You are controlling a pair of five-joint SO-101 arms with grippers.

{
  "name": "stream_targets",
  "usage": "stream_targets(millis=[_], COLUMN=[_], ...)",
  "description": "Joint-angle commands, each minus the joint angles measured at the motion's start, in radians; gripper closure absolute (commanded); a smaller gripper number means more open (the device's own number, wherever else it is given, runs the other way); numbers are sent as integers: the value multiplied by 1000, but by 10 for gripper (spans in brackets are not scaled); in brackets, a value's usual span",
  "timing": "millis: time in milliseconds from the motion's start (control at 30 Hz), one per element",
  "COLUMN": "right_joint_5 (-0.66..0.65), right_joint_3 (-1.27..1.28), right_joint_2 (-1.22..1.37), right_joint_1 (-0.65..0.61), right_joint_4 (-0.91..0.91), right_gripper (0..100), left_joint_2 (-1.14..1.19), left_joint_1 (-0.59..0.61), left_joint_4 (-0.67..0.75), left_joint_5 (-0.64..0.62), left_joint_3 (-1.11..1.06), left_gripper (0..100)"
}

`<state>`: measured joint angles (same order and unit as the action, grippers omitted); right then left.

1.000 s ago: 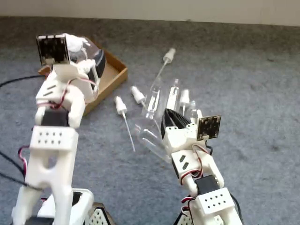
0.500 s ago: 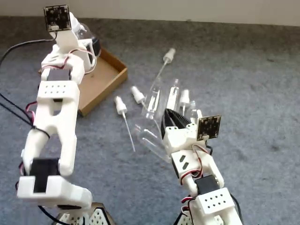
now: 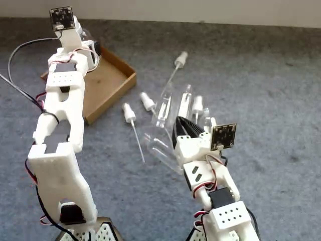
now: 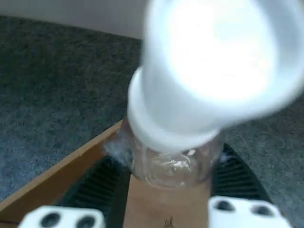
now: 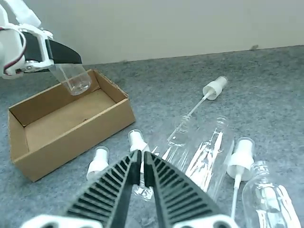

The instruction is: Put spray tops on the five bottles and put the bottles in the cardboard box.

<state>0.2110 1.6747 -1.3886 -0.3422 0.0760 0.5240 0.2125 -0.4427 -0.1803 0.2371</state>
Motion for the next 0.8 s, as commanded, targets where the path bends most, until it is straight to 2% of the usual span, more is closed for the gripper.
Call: stream_targets(millis=[0, 67, 267, 767], right_joint_5=[5, 5, 5, 5], right_joint_3=[117, 117, 117, 117], right_joint_2=[-13, -13, -13, -13], right_joint_1=[12, 12, 12, 12], right_joint_4=[-22, -22, -24, -24], right_gripper=[991, 991, 991, 991], left_joint_2=[38, 85, 196, 300], left_joint_1=[7, 7, 7, 7], left_joint_4=[0, 0, 0, -3], left_joint_5=[11, 14, 147, 150], left_joint_3=[134, 182, 280, 364], left_gripper=[905, 905, 905, 909])
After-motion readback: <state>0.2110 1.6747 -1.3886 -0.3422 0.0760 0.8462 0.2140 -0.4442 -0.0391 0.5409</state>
